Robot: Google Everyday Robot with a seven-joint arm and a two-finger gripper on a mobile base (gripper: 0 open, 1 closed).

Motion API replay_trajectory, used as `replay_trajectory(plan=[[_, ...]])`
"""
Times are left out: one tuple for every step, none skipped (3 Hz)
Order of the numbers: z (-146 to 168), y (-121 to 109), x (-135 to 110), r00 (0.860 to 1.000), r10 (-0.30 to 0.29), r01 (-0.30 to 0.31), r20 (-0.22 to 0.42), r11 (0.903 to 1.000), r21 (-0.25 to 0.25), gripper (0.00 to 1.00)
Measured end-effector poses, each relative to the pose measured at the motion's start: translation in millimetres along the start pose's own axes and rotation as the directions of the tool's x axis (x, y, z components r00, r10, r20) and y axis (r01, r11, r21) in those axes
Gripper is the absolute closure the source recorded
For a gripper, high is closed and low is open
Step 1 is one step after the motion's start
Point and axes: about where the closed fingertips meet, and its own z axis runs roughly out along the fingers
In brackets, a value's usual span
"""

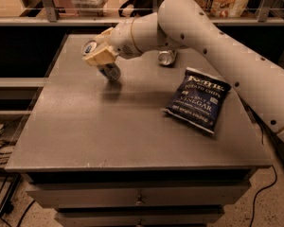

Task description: Place redbull can upright

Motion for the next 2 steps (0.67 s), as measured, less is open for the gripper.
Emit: replay_trajectory(plan=[[8.7, -2.1, 0.3, 0.999, 0.031, -0.031, 0.017, 0.9993, -0.022, 1.0], [13.1, -2.2, -13.3, 0.996, 0.054, -0.052, 0.077, 0.9981, -0.034, 1.0]])
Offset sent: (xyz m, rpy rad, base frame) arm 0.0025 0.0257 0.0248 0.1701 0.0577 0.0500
